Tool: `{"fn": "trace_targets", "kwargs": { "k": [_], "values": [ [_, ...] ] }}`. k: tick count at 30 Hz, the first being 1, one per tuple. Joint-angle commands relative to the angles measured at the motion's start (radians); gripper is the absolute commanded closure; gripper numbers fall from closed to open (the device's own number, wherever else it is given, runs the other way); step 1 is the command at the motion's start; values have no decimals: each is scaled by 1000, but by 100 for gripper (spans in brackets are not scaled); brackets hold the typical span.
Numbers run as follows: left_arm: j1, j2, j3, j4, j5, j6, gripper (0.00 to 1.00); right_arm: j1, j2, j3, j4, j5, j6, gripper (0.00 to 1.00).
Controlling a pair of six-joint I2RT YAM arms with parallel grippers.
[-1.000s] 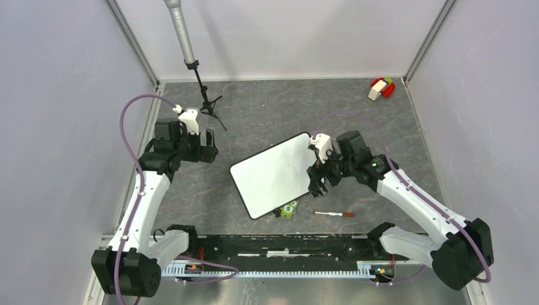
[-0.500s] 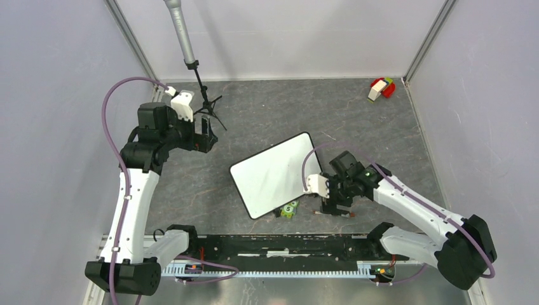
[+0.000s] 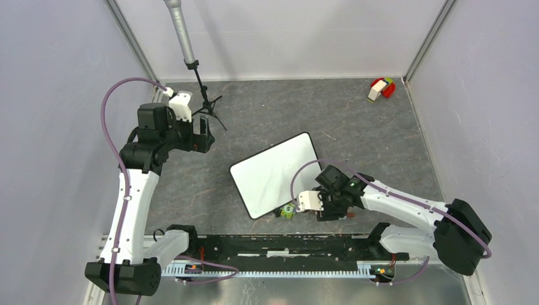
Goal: Write a sentence on the whiteboard
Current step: Open the whiteboard marker at the center of the board.
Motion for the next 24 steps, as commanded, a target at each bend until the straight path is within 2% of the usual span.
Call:
{"fn": "trace_targets", "kwargs": {
  "k": [1, 8, 13, 14, 15, 20, 24],
  "values": [
    [5, 14, 47, 26, -22, -34, 0, 59, 43, -29, 92, 70, 13, 36],
    [4, 24, 64, 28, 4, -39, 0, 124, 67, -59, 140, 110, 30, 50],
    [4, 32, 76, 18, 52, -44, 0, 133, 83, -24, 119, 75, 26, 86],
    [5, 33, 85, 9, 65, -43, 0, 132, 82, -6, 112, 63, 34, 96],
    [5, 39, 99, -7, 80, -35, 0, 132, 75, 22, 101, 47, 43, 100],
    [5, 60, 170, -63, 154, -2, 0, 103, -3, 194, 66, -45, 94, 100],
    [5, 72, 221, -77, 267, 9, 0, 16, -25, 398, 66, -138, 168, 100]
  ]
}}
